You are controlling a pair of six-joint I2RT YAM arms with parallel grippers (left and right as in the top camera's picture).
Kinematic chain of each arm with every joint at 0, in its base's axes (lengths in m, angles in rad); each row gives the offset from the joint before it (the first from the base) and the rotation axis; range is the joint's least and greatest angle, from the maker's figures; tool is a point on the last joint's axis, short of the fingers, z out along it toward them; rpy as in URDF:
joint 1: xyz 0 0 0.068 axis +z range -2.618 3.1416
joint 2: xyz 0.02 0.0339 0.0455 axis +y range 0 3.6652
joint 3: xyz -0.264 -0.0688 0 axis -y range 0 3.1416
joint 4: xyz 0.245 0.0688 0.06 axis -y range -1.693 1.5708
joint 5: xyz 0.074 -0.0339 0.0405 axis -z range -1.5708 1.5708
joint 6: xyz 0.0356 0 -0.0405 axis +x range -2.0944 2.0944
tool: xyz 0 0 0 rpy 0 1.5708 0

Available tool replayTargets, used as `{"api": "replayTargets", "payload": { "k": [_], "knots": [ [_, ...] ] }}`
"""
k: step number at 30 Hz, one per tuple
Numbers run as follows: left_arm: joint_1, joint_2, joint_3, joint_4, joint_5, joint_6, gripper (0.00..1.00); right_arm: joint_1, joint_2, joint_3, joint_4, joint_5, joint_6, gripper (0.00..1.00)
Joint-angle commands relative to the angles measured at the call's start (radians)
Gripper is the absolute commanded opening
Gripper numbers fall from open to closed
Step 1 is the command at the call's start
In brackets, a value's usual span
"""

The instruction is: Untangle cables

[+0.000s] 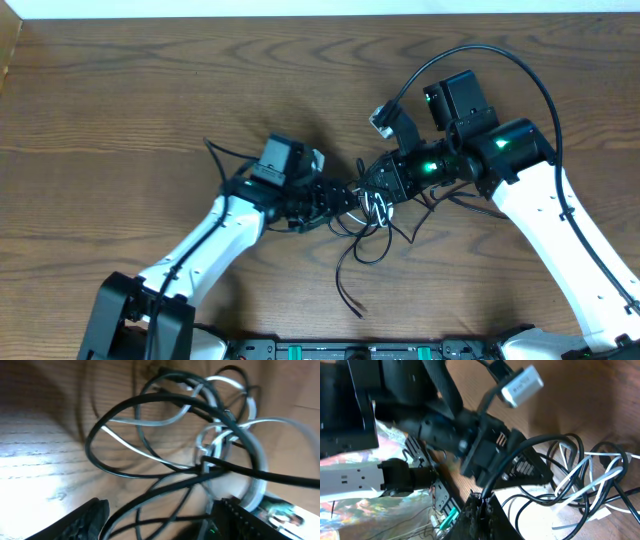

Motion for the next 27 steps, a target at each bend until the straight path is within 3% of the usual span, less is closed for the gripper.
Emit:
{"api": "replayTargets", "payload": {
  "k": [1, 7, 8, 9, 10, 14, 21, 27],
  "knots": [
    [-0.058, 0.003, -0.006, -0.004, -0.184, -0.027, 0.72, -0.005, -0.016, 0.004, 0.001, -0.028, -0.027, 0.01],
    [-0.144, 0.003, -0.006, 0.003, -0.353, -0.050, 0.69, -0.005, -0.016, 0.004, 0.001, -0.028, -0.032, 0.01],
    [-0.153, 0.003, -0.006, 0.002, -0.381, -0.054, 0.54, -0.005, -0.016, 0.004, 0.001, -0.028, -0.032, 0.01],
    [-0.159, 0.003, -0.006, 0.002, -0.406, -0.054, 0.25, -0.005, -0.016, 0.004, 0.001, -0.029, -0.037, 0.01],
    [-0.162, 0.003, -0.006, -0.002, -0.433, -0.053, 0.08, -0.008, -0.016, 0.004, -0.002, -0.028, -0.039, 0.01],
    [-0.159, 0.003, -0.006, -0.058, -0.510, -0.054, 0.08, -0.048, -0.023, 0.004, -0.018, -0.073, -0.039, 0.01],
    [-0.144, 0.003, -0.006, -0.228, -0.680, -0.053, 0.08, -0.205, -0.098, 0.004, -0.047, -0.364, -0.143, 0.01],
    [-0.128, 0.003, -0.017, -0.297, -0.789, -0.057, 0.08, -0.335, -0.173, 0.004, -0.080, -0.368, -0.143, 0.01]
  ]
}}
